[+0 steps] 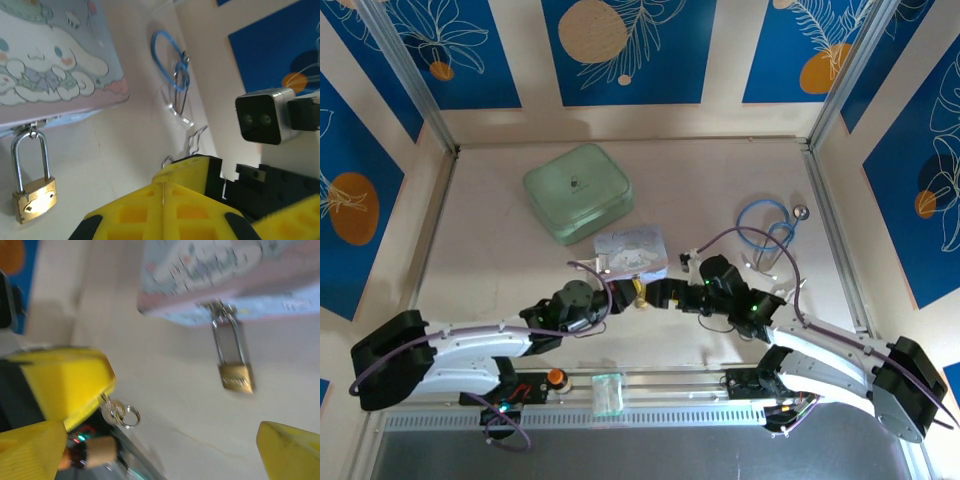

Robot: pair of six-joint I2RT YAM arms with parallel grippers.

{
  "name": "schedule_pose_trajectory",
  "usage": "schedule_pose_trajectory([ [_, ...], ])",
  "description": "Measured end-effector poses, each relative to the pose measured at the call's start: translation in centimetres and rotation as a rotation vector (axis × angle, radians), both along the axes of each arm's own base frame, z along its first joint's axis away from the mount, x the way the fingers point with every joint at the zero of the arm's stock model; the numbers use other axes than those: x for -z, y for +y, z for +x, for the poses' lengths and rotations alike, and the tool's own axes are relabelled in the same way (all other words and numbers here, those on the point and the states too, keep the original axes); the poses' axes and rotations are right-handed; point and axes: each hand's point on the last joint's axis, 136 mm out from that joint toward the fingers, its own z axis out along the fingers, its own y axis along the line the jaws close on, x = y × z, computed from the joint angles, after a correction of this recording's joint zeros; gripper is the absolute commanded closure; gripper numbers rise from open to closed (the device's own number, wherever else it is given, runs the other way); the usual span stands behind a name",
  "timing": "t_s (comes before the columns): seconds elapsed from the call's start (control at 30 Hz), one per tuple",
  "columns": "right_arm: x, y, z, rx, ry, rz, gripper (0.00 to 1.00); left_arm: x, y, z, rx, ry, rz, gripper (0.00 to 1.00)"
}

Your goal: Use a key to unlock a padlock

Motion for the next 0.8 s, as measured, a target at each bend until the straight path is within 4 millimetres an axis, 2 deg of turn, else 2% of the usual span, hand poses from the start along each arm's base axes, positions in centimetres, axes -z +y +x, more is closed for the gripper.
schedule_pose_trajectory([
  [0.1,-1.2,0.2,0.8,0.022,-0.006,0.098,0.18,-1.6,0.5,0.2,-0.028,-0.022,-0.054,1.00],
  [0.27,-4.1,1.6,0.7,-0.031,-0.054,0.199,0.35,-3.9,0.6,0.3,-0.040,-0.039,-0.144,1.00],
  [0.33,-4.8,2.0,0.7,-0.052,-0.065,0.232,0.40,-4.2,0.7,0.2,-0.041,-0.038,-0.161,1.00],
  [0.6,-6.3,3.4,0.5,-0.112,-0.065,0.324,0.54,-5.3,0.8,0.4,-0.058,-0.051,-0.217,1.00],
  [0.7,-6.9,3.6,0.4,-0.121,-0.074,0.348,0.68,-5.6,0.9,0.5,-0.063,-0.058,-0.231,1.00],
  [0.8,-7.5,3.8,0.3,-0.134,-0.079,0.371,0.69,-6.0,1.0,0.6,-0.068,-0.066,-0.250,1.00],
])
